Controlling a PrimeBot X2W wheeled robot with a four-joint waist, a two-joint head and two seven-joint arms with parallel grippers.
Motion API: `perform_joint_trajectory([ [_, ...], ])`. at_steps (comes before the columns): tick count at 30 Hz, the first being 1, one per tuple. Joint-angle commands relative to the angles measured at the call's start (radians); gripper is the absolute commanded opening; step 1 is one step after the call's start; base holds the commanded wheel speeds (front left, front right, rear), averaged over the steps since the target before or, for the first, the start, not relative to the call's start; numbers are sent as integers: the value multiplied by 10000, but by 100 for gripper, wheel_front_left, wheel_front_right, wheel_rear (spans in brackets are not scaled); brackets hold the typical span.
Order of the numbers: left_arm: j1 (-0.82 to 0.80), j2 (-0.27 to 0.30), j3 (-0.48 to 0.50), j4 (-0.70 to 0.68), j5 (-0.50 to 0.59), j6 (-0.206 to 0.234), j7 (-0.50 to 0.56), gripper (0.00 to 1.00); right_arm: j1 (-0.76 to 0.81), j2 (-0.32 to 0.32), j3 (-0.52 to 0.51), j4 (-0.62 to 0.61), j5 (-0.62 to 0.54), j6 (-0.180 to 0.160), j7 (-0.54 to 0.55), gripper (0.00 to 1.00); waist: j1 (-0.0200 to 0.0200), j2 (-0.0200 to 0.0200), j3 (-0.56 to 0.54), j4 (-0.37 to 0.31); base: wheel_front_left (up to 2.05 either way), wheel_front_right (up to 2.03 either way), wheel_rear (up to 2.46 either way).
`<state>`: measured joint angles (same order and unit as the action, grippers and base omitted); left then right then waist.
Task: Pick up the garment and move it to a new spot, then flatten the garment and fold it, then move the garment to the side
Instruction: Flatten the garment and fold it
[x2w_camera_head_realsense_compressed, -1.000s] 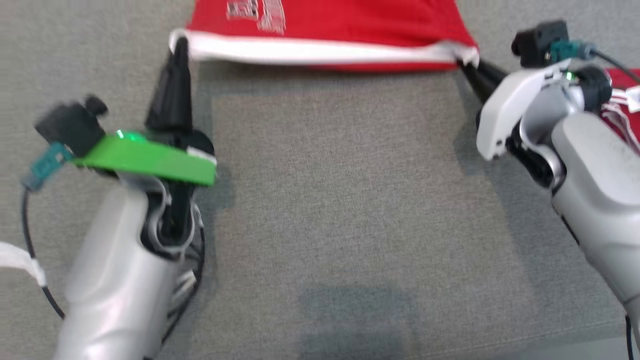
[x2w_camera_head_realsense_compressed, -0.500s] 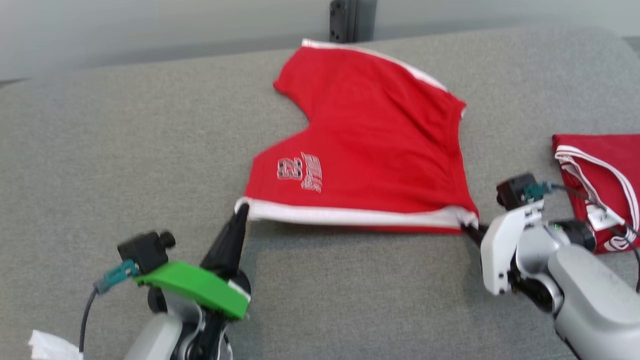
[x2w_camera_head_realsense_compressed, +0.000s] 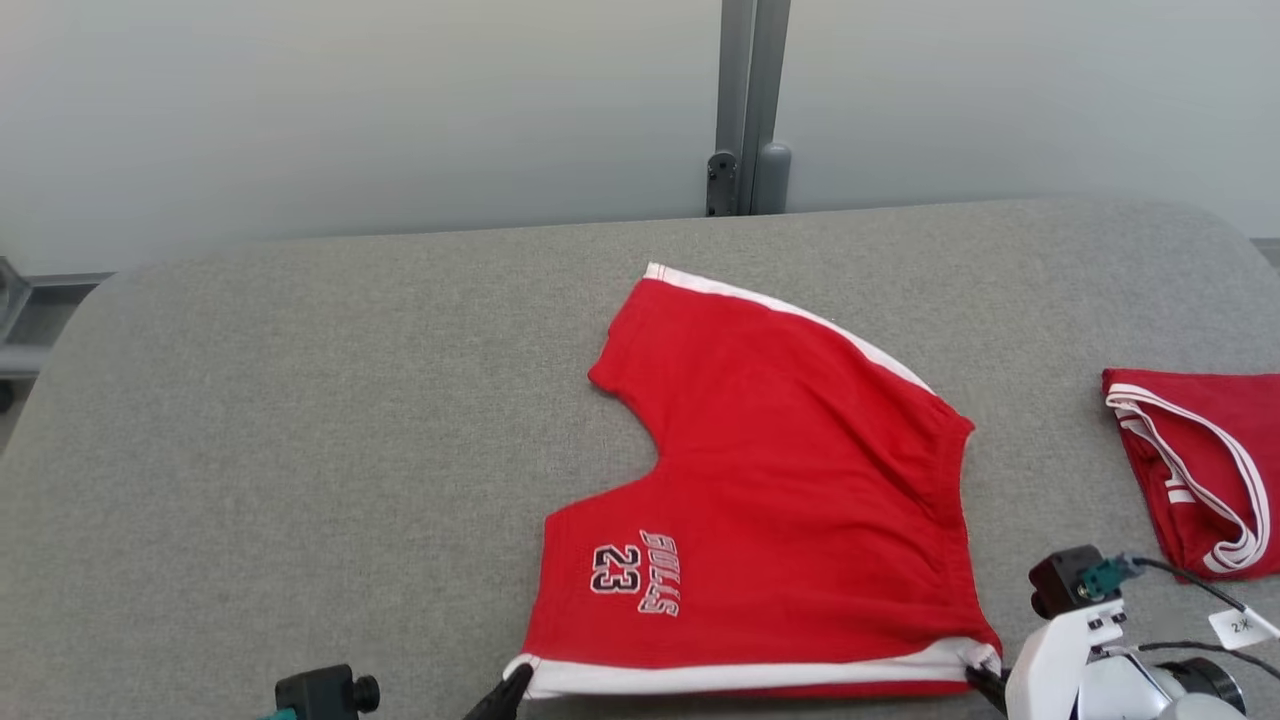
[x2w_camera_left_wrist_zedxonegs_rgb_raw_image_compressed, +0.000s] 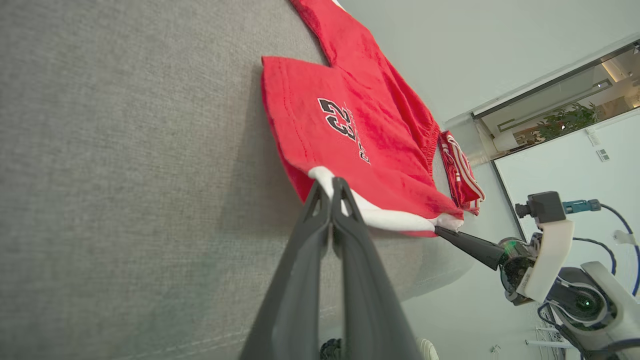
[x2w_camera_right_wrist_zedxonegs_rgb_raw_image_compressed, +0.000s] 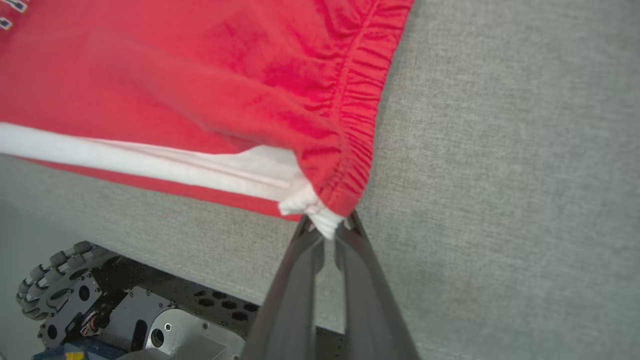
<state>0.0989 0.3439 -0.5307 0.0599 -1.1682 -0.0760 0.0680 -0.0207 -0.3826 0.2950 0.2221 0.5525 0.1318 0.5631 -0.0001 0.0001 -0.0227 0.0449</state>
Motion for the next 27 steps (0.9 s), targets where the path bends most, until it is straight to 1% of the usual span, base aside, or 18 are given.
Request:
perform_joint_trajectory([
  [1, 294, 194, -3, -136, -116, 117, 157, 0, 470, 4, -249, -259, -131, -24, 314, 0, 1, -1, -197, 136, 0, 0, 0],
  [5, 687, 573, -87, -639, -267, 421, 629, 0, 1547, 186, -920, -1357, -365, -24, 1232, 0, 1, -1, -294, 98, 0, 0, 0],
  [8, 611, 685, 122, -884, -15, 625, 356, 0, 2098, 526, -1442, -2094, -460, -25, 1459, 0, 1, -1, -321, 27, 0, 0, 0],
  [10, 371, 643, 119, -916, 164, 650, 254, 0, 2266, 786, -1635, -2466, -489, -24, 1492, 0, 1, -1, -317, -54, 0, 0, 0],
  [13, -172, 412, 178, -719, 395, 603, 85, 0, 2138, 1195, -1737, -2850, -437, -22, 1415, 0, 1, -1, -254, -201, 0, 0, 0],
  [16, -972, 149, 182, -197, 771, 583, -170, 0, 1681, 1395, -1673, -2932, -515, -20, 1359, 0, 1, -1, -123, -341, 0, 0, 0],
  [22, -2905, -513, 196, 1365, 1579, 629, -749, 0, 394, 1724, -1539, -2550, -507, -19, 952, 0, 1, -1, 338, -631, 0, 0, 0],
  [27, -4709, -1037, 211, 2822, 2253, 746, -1245, 0, -856, 1938, -1429, -2117, -383, -19, 414, 0, 1, -1, 1092, -900, 0, 0, 0],
])
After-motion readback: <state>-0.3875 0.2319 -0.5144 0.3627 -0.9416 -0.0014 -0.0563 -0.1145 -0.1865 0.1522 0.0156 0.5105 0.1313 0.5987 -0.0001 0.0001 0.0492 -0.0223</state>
